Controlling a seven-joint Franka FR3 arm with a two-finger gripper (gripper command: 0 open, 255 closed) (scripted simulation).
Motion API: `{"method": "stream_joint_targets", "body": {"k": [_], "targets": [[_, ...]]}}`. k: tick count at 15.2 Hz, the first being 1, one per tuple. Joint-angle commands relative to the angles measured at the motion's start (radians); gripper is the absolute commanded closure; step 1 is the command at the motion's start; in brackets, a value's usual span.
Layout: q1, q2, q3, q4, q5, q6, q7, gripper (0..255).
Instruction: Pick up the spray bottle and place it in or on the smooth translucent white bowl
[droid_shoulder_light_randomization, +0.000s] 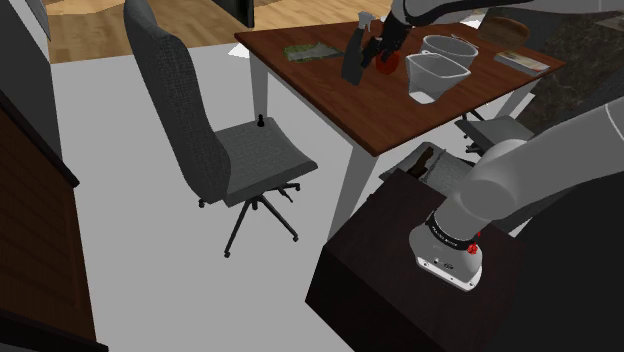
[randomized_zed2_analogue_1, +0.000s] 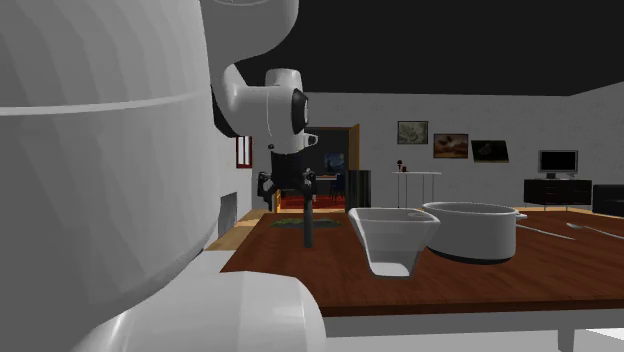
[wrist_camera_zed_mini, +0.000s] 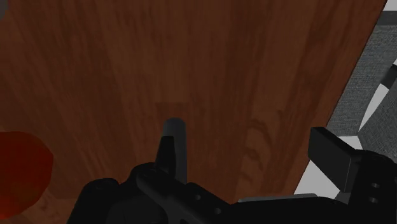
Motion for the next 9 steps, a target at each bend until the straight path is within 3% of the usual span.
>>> {"method": "stream_joint_targets", "body": {"k": [1, 9], "targets": [[0.009, 0.055, -0.034, 0.031, 0.026, 0.072, -0.035, 0], [0.073, 0.261, -0.165, 0.177, 0.223, 0.264, -0.218, 0]]}}
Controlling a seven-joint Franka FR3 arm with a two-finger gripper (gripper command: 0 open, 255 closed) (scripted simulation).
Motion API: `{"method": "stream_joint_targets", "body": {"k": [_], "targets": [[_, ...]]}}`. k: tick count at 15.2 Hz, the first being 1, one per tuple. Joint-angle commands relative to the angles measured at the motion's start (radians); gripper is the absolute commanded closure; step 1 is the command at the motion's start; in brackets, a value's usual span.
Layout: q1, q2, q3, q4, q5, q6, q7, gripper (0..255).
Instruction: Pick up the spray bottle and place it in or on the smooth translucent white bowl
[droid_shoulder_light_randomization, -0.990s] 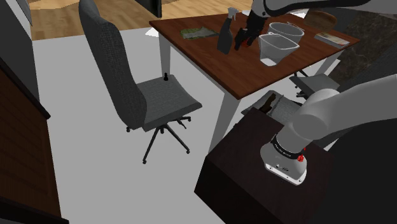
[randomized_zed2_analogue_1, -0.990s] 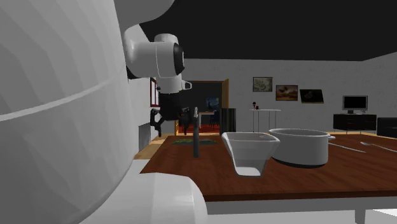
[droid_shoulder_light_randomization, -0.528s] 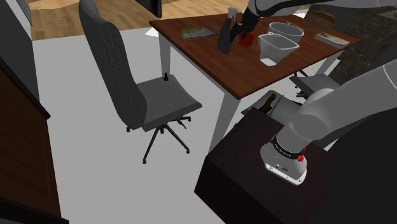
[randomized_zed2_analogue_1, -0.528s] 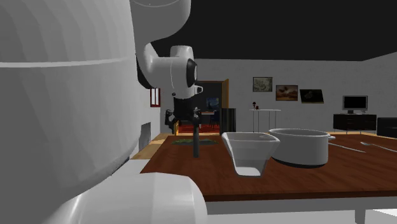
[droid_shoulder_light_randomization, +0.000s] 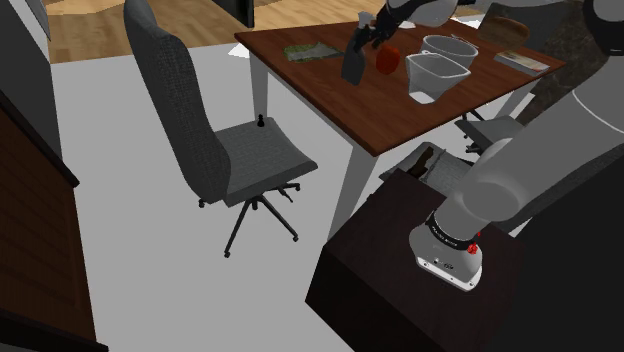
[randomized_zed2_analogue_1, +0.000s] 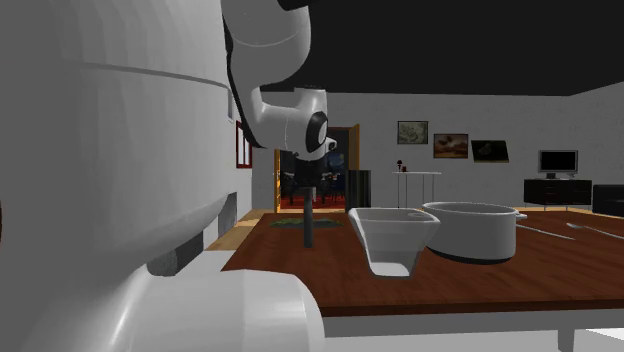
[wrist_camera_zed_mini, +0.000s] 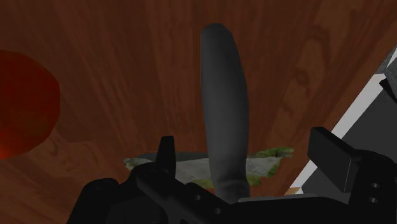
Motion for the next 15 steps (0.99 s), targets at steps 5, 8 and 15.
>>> {"method": "stream_joint_targets", "body": {"k": [5, 8, 15], "targets": [[0.022, 0.086, -0.024, 0.025, 0.08, 0.062, -0.059, 0], [0.027, 0.107, -0.027, 0.028, 0.1, 0.077, -0.073, 0], [0.027, 0.107, -0.027, 0.028, 0.1, 0.077, -0.073, 255]]}}
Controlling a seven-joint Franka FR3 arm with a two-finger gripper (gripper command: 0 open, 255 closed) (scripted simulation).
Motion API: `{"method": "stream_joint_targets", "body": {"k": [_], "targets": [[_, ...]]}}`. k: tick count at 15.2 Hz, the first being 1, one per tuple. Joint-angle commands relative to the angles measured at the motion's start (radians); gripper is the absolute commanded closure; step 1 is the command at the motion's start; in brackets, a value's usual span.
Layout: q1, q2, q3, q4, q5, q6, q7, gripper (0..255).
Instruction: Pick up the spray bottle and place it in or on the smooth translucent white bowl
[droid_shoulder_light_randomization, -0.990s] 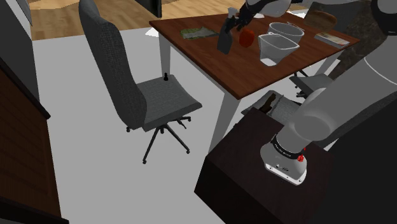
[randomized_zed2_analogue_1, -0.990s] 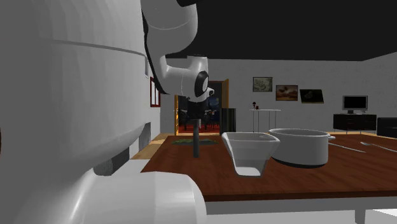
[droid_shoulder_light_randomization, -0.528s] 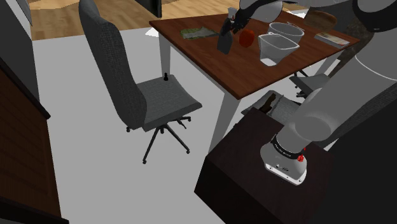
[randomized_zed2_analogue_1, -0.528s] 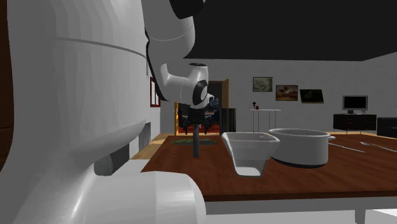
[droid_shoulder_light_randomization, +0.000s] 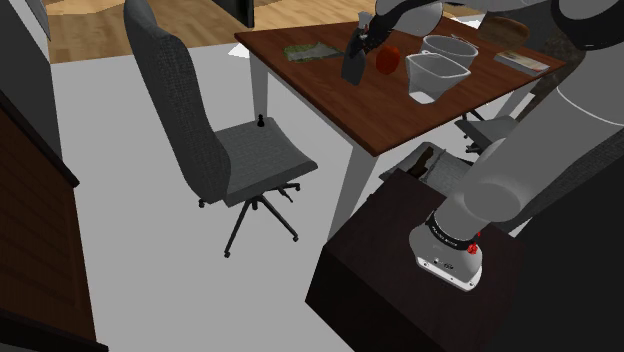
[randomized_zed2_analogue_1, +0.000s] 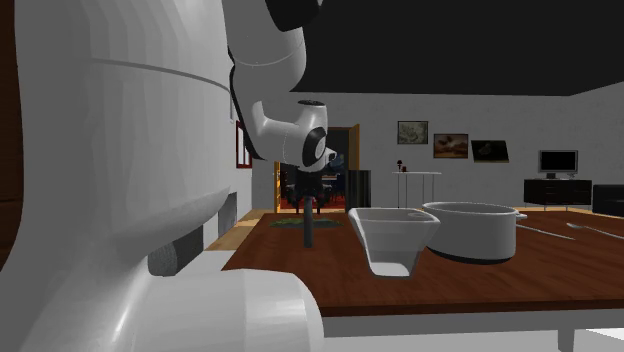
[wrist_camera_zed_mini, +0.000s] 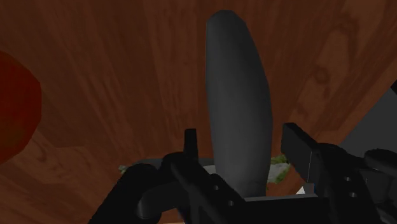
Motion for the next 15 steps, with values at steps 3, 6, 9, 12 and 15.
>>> {"method": "stream_joint_targets", "body": {"k": [3, 6, 9, 12, 15], "targets": [[0.0, 0.0, 0.0, 0.0, 0.0, 0.0, 0.0, 255], [0.0, 0.0, 0.0, 0.0, 0.0, 0.0, 0.0, 255], [0.0, 0.0, 0.0, 0.0, 0.0, 0.0, 0.0, 255], [-0.004, -0.016, 0.004, 0.024, -0.024, -0.038, 0.021, 255], [-0.007, -0.031, 0.008, 0.051, -0.043, -0.077, 0.039, 255]]}}
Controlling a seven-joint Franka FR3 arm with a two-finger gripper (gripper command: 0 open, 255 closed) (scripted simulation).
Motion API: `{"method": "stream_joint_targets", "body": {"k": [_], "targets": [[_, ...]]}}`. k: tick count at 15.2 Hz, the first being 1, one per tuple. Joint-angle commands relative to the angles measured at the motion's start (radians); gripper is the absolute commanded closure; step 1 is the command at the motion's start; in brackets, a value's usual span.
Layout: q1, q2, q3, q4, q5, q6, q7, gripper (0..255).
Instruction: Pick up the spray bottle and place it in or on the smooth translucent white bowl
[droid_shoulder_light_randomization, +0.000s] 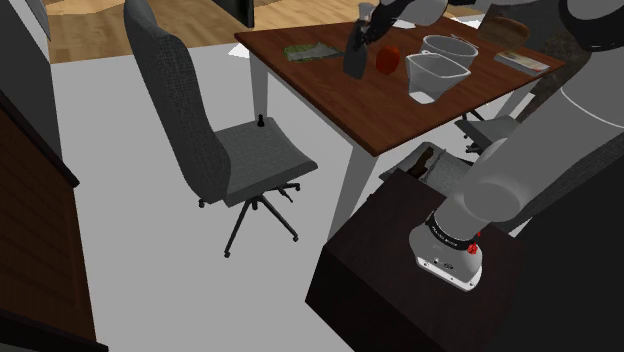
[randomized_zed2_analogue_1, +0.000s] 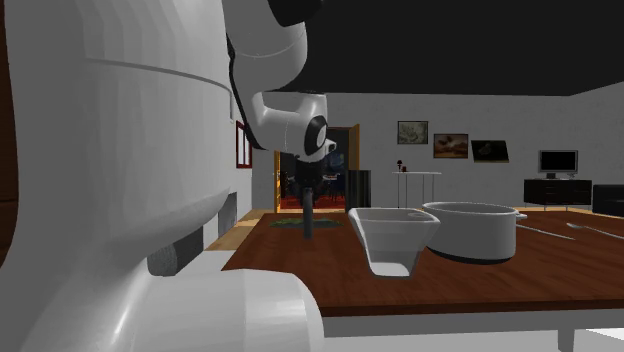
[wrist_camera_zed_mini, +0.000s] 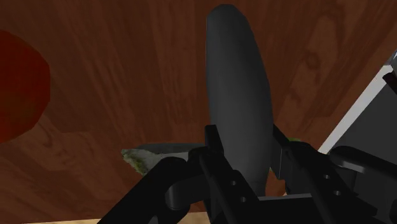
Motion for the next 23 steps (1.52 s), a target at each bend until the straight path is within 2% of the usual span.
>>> {"method": "stream_joint_targets", "body": {"k": [1, 23], "targets": [[-0.002, -0.009, 0.002, 0.018, -0.011, -0.026, 0.009, 255], [-0.009, -0.044, 0.019, 0.278, -0.069, -0.316, 0.075, 255]]}}
